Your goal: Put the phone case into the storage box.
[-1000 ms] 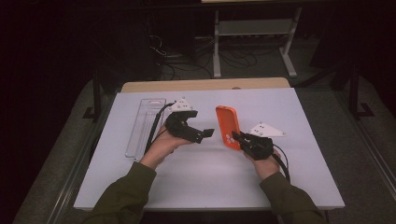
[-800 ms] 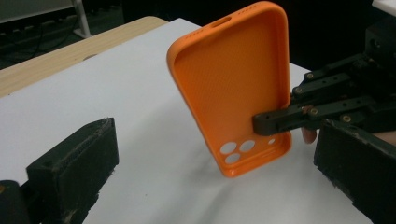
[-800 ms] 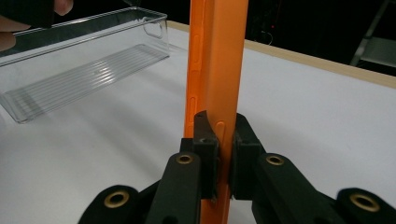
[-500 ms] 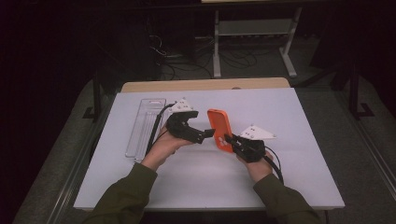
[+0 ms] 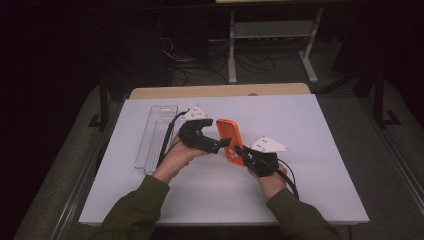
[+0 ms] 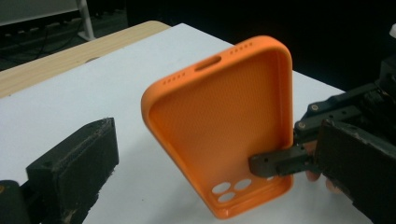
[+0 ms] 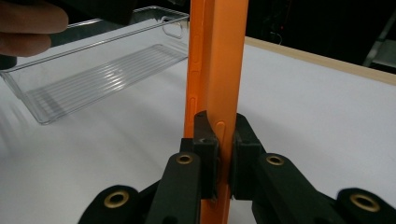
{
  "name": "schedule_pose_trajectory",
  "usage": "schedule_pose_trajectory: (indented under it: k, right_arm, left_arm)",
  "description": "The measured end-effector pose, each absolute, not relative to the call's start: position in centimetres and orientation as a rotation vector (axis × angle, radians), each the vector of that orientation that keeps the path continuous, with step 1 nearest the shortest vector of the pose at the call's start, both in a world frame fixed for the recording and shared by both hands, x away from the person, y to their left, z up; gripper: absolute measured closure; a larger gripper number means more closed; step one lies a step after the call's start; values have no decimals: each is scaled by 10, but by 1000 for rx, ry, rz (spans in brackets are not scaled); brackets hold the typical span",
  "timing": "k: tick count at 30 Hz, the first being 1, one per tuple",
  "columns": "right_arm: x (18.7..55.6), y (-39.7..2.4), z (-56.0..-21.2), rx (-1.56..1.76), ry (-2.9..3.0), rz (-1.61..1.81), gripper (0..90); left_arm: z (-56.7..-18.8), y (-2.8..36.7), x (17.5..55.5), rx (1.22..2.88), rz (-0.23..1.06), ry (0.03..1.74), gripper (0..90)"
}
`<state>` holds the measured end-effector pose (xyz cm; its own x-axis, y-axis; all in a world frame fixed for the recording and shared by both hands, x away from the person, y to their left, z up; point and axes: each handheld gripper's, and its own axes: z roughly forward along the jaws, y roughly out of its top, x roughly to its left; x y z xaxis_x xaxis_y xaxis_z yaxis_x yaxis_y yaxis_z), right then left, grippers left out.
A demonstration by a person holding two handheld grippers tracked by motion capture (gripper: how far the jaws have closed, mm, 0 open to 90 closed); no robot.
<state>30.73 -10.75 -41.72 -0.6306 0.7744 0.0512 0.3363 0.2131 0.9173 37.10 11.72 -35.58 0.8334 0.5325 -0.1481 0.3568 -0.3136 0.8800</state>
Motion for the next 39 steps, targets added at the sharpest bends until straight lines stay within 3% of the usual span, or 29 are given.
schedule_pose_trajectory:
  k: [39]
  right_arm:
    - [297, -85, -419, 1010, 2063, 1395, 822]
  left_arm:
    - [-359, 106, 369, 1882, 197, 725, 0]
